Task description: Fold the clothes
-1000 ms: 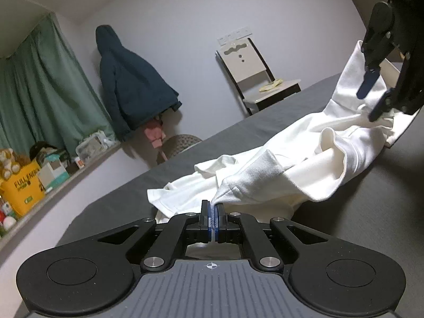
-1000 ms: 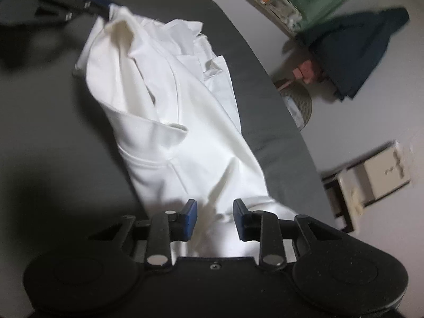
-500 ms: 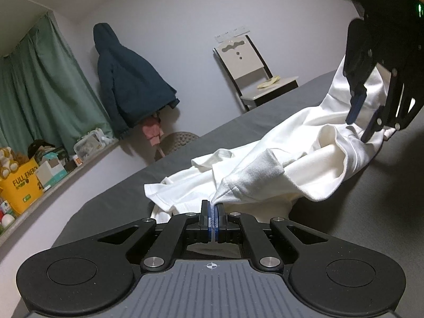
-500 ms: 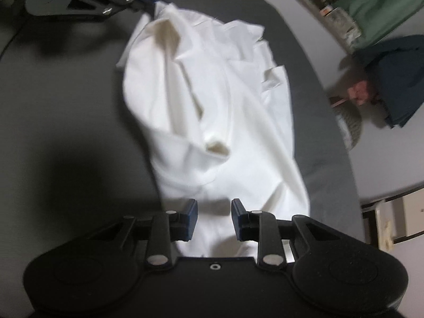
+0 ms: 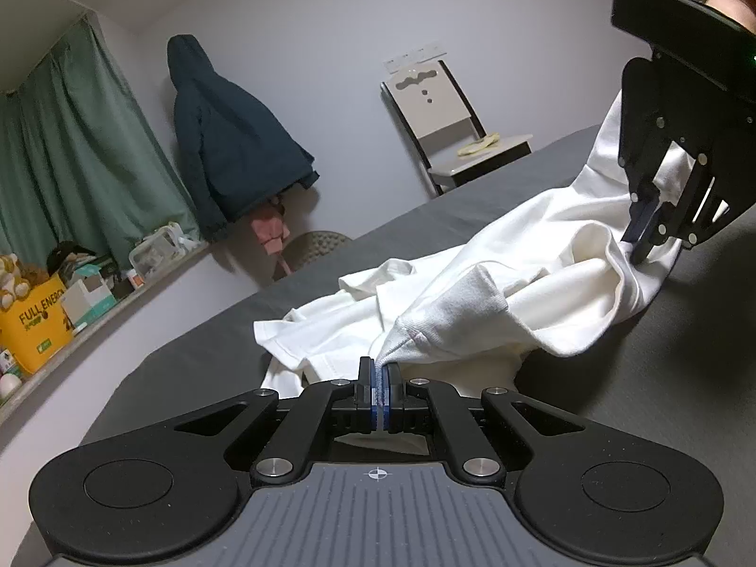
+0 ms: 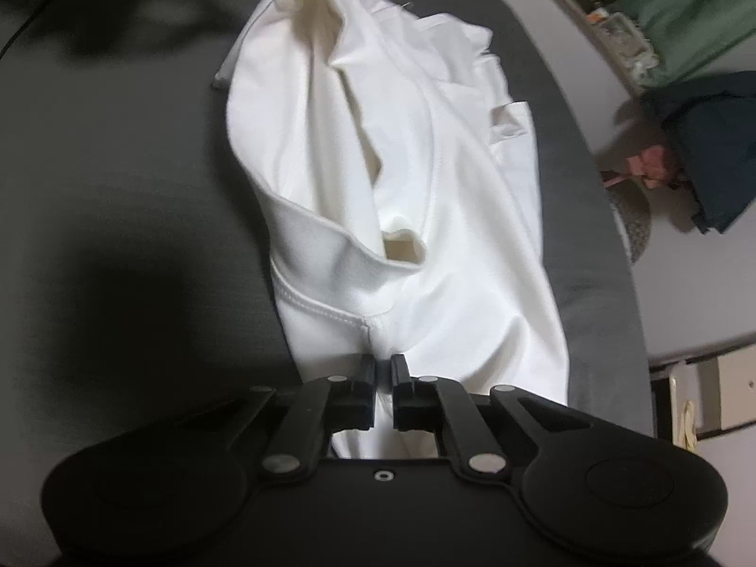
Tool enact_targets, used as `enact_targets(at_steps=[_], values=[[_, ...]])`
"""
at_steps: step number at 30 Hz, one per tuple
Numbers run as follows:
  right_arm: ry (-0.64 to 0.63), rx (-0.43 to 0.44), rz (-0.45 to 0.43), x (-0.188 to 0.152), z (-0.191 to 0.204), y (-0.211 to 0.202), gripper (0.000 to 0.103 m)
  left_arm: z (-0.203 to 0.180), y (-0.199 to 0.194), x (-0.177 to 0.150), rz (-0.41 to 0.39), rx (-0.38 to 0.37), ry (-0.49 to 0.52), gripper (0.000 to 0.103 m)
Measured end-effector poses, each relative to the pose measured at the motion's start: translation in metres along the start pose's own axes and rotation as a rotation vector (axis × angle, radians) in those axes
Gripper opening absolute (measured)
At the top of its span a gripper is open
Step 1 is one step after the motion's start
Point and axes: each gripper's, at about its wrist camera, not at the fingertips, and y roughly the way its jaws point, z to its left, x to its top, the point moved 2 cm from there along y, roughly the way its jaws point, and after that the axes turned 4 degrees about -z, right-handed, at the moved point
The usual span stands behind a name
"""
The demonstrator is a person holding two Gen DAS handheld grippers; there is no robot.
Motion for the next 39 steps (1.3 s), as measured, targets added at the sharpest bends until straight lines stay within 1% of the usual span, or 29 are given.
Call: enact_targets(at_steps=[5, 8, 10, 12, 15, 17, 18, 19, 21, 23, 24, 25, 26, 27, 29, 32, 34, 35, 36, 38, 39], values=[[0.073, -0.096, -0.060, 0.005, -0.001, -0.042, 0.006, 0.005, -0.002, 0.002, -0.009, 0.010, -0.015, 0.002], [0.124, -0.134, -0.109, 0.008, 0.002, -0.068, 0.006, 0.010, -0.004, 0.005, -0.016, 0.023, -0.033, 0.002], [0.208, -0.087, -0.154, 0.007, 0.005, -0.087, 0.006, 0.013, -0.007, 0.008, -0.024, 0.033, -0.036, 0.002], [0.247, -0.051, -0.157, 0.004, 0.013, -0.094, 0.006, 0.017, -0.011, 0.009, -0.033, 0.044, -0.035, 0.002], [0.188, -0.050, -0.062, -0.003, 0.031, -0.081, 0.006, 0.021, -0.014, 0.009, -0.034, 0.044, -0.026, 0.002], [0.198, 0.001, -0.074, -0.003, 0.037, -0.082, 0.006, 0.020, -0.015, 0.008, -0.035, 0.040, -0.020, 0.002], [0.208, 0.026, -0.085, -0.004, 0.039, -0.084, 0.006, 0.019, -0.015, 0.008, -0.035, 0.038, -0.018, 0.002], [0.238, 0.045, -0.116, -0.003, 0.037, -0.090, 0.006, 0.017, -0.016, 0.009, -0.035, 0.039, -0.016, 0.002], [0.328, 0.054, -0.193, -0.003, 0.026, -0.104, 0.006, 0.016, -0.016, 0.009, -0.034, 0.039, -0.016, 0.002], [0.414, -0.026, -0.240, -0.004, 0.012, -0.112, 0.006, 0.016, -0.016, 0.009, -0.030, 0.039, -0.019, 0.002], [0.438, -0.105, -0.230, -0.005, 0.008, -0.112, 0.006, 0.016, -0.015, 0.009, -0.028, 0.039, -0.021, 0.002], [0.446, -0.166, -0.210, -0.006, 0.006, -0.110, 0.006, 0.016, -0.015, 0.009, -0.026, 0.039, -0.022, 0.002], [0.431, -0.187, -0.190, -0.007, 0.007, -0.107, 0.006, 0.017, -0.014, 0.008, -0.025, 0.038, -0.026, 0.002], [0.411, -0.190, -0.169, -0.006, 0.011, -0.102, 0.006, 0.017, -0.013, 0.008, -0.024, 0.038, -0.029, 0.002], [0.382, -0.159, -0.129, -0.004, 0.018, -0.092, 0.006, 0.017, -0.012, 0.007, -0.021, 0.036, -0.036, 0.002], [0.310, -0.146, -0.088, 0.002, 0.030, -0.079, 0.008, 0.016, -0.011, 0.005, -0.021, 0.032, -0.037, 0.002], [0.266, -0.142, -0.064, 0.006, 0.038, -0.071, 0.012, 0.017, -0.011, 0.005, -0.021, 0.028, -0.041, 0.002], [0.256, -0.139, -0.054, 0.007, 0.040, -0.068, 0.016, 0.017, -0.011, 0.005, -0.021, 0.027, -0.043, 0.002], [0.245, -0.143, -0.046, 0.009, 0.044, -0.065, 0.022, 0.017, -0.011, 0.004, -0.022, 0.026, -0.045, 0.002], [0.213, -0.171, -0.040, 0.012, 0.054, -0.060, 0.028, 0.017, -0.011, 0.005, -0.023, 0.024, -0.049, 0.002], [0.198, -0.188, -0.036, 0.014, 0.058, -0.057, 0.028, 0.018, -0.010, 0.005, -0.024, 0.024, -0.052, 0.002]])
